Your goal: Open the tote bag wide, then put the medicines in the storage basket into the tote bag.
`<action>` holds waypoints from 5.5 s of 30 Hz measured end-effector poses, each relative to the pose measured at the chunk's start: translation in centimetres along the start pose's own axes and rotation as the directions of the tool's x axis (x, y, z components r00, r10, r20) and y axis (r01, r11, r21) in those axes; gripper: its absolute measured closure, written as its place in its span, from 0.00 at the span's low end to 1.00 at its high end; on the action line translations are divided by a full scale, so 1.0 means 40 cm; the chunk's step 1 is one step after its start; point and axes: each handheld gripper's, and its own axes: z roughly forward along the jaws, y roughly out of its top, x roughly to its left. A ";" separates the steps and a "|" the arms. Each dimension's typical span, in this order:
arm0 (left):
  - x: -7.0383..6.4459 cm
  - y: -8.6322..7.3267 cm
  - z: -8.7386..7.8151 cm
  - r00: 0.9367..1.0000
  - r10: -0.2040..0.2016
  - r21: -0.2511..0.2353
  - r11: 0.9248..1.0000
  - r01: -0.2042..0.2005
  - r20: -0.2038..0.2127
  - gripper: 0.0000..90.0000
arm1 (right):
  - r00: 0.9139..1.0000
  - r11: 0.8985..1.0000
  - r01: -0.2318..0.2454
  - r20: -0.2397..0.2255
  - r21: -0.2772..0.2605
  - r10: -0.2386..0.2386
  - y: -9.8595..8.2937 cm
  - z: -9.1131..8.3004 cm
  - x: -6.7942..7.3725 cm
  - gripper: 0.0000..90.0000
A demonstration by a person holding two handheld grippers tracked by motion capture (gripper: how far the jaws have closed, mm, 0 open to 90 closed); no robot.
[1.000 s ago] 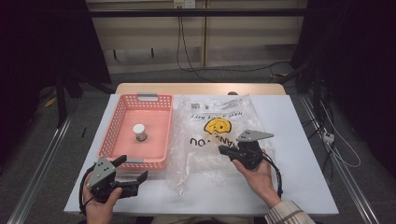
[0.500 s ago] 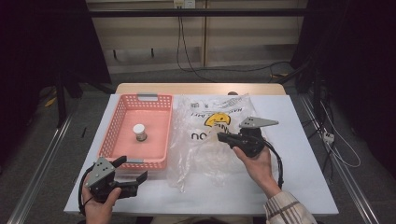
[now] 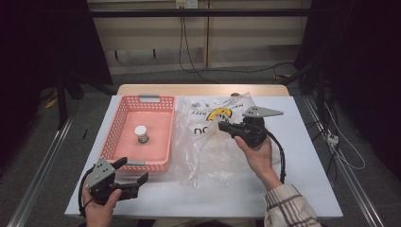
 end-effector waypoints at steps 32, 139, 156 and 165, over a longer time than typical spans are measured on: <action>0.059 0.113 0.027 0.994 0.046 0.113 0.992 -0.057 0.097 0.15 | 1.000 1.000 0.002 -0.025 0.019 -0.002 -0.010 -0.015 0.001 1.00; 0.159 0.256 0.231 0.999 0.044 0.170 0.984 -0.043 -0.002 0.57 | 1.000 0.999 0.004 -0.028 0.054 -0.003 -0.025 -0.003 -0.009 1.00; 0.051 0.276 0.224 0.986 0.094 0.130 0.985 -0.113 0.140 0.57 | 1.000 0.999 0.003 -0.025 0.051 -0.002 -0.024 -0.006 -0.010 1.00; 0.017 0.288 0.223 0.974 0.087 0.117 0.987 -0.113 0.208 0.57 | 1.000 0.999 0.004 -0.022 0.050 -0.003 -0.024 -0.007 -0.011 1.00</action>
